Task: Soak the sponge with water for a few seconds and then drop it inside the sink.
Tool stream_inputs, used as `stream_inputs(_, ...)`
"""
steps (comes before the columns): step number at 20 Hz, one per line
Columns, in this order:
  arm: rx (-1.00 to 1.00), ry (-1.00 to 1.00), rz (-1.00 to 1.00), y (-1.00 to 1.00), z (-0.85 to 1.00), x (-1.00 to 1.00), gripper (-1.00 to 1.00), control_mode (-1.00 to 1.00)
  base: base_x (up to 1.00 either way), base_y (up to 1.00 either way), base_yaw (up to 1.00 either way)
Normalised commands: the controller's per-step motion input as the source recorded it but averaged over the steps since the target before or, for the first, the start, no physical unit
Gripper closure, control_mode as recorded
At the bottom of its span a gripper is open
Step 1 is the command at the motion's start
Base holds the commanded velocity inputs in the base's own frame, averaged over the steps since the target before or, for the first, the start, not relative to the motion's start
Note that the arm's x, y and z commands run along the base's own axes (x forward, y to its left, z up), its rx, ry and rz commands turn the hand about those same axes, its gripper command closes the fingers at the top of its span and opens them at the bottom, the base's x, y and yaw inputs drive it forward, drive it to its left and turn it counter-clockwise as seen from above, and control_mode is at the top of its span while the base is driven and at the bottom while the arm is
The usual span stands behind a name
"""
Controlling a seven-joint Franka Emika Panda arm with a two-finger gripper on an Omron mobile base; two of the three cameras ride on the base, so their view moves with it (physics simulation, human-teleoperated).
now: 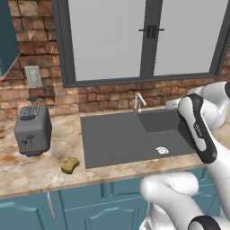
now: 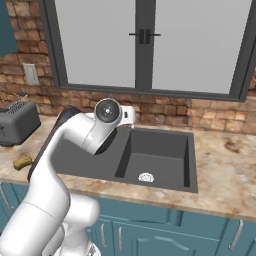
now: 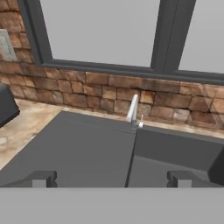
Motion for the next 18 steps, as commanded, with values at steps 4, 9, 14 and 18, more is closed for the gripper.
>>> stream_inputs(4, 0.00, 0.00, 0.00, -0.24, -0.07, 0.00, -1.00, -1.00, 0.00, 0.00, 0.00)
stream_inputs(9, 0.00, 0.00, 0.00, -0.24, 0.00, 0.00, -1.00, -1.00, 0.00, 0.00, 0.00)
stream_inputs(14, 0.00, -0.04, 0.00, -0.04, 0.00, 0.00, -1.00, -1.00, 0.00, 0.00, 0.00)
stream_inputs(18, 0.00, -0.09, 0.00, -0.04, -0.09, 0.00, -1.00, -1.00, 0.00, 0.00, 0.00)
